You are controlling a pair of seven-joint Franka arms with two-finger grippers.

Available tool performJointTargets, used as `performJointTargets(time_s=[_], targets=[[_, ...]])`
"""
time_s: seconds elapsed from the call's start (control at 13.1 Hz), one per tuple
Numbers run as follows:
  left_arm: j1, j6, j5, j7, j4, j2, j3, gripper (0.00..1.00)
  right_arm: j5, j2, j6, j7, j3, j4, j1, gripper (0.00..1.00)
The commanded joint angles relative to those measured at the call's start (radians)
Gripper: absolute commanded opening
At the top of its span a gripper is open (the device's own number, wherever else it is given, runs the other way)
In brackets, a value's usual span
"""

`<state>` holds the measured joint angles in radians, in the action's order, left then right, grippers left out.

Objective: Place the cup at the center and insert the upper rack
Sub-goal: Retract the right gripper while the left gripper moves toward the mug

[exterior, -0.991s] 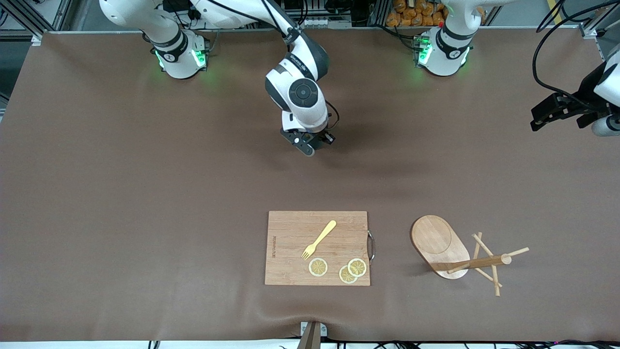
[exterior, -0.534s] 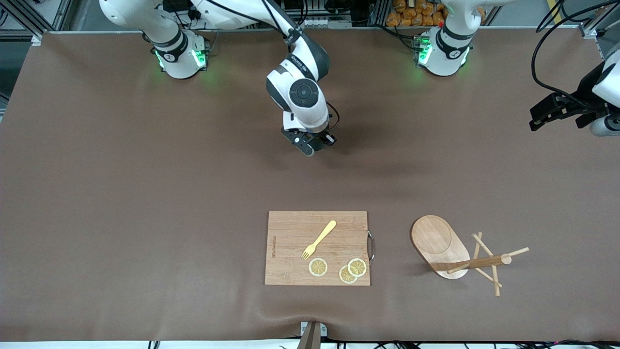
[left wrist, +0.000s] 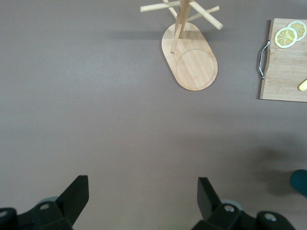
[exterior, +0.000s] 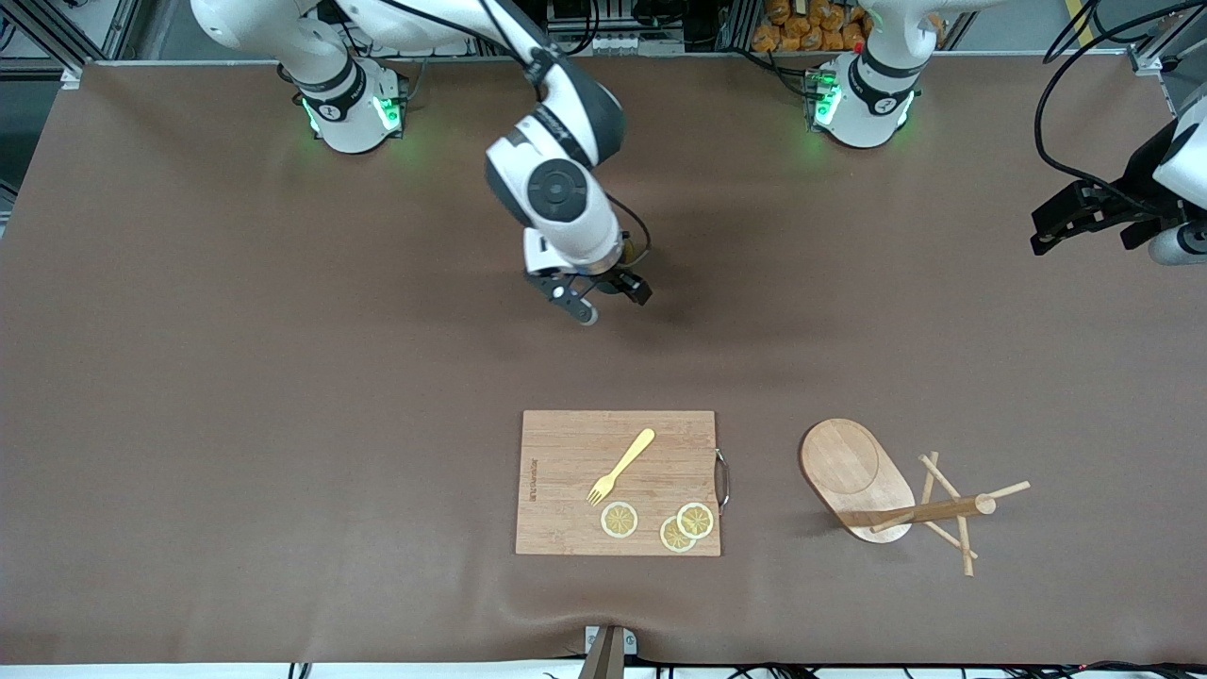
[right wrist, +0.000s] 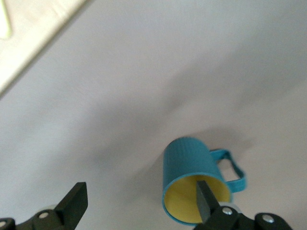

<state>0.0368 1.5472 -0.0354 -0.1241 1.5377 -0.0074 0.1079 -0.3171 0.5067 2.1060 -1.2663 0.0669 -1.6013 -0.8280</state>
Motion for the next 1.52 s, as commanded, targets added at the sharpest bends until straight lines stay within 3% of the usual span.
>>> performJointTargets(time_s=[0.0,0.15,0.3,0.46,0.84,1.07,1.45], targets=[[0.003,-0.025,0.009,-0.08,-0.01,-0.012,0.013,1.0,-0.008,-0.124,-0.153,0.208,-0.01,-0.02,0.137,1.0],[0.0,-0.035,0.011,-0.098,-0.011,-0.016,0.025,1.0,0.0,-0.192,-0.223,0.377,-0.009,-0.029,0.239,1.0],[0.0,-0.042,0.014,-0.139,-0.017,-0.017,0.055,1.0,0.106,-0.243,-0.266,0.467,-0.007,-0.034,0.295,1.0],[-0.001,-0.042,0.015,-0.186,-0.017,-0.025,0.084,1.0,0.156,-0.278,-0.303,0.574,-0.004,-0.04,0.343,1.0],[-0.003,-0.062,0.014,-0.449,-0.016,-0.022,0.243,1.0,0.164,-0.436,-0.38,0.953,-0.004,-0.078,0.539,1.0],[-0.009,-0.061,0.005,-0.624,-0.016,-0.006,0.35,1.0,0.229,-0.473,-0.438,1.088,-0.004,-0.077,0.605,1.0],[-0.043,-0.042,-0.053,-0.831,-0.019,0.055,0.487,1.0,0.243,-0.54,-0.523,1.214,-0.004,-0.078,0.737,1.0]])
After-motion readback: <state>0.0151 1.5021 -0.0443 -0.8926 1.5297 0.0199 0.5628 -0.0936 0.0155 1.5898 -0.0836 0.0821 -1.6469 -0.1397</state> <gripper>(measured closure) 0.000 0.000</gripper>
